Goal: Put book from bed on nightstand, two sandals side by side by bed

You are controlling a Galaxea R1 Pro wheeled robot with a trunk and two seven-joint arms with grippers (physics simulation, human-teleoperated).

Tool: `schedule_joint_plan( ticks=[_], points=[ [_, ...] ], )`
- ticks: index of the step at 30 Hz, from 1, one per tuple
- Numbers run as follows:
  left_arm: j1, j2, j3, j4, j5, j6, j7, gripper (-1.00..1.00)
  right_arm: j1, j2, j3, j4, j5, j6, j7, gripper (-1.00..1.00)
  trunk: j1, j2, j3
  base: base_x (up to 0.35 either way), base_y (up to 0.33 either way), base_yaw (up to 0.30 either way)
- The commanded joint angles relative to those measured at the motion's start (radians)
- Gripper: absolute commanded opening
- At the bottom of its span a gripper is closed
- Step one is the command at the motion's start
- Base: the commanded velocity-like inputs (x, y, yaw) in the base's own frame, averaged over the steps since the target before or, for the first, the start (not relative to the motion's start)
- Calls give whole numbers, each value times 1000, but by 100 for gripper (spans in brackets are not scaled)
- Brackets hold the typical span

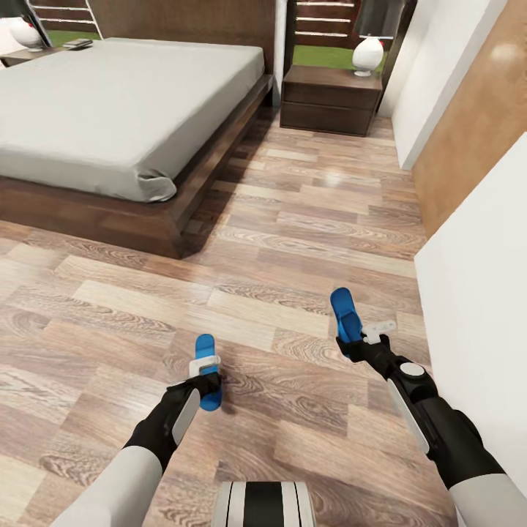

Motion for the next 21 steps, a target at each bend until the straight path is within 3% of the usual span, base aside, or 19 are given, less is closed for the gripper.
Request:
schedule_joint_plan(
  ticks=[1, 21],
  points=[
    [0, -1, 2, -2, 11, 5, 4, -100, 0, -1, 1, -2, -8, 6, -2, -100, -1, 0, 3, 0, 0, 0],
    [0, 0, 2, -2, 11, 5, 4, -100, 0, -2, 1, -5, -9, 5, 0, -100, -10, 5, 81, 0, 0, -24]
  ],
)
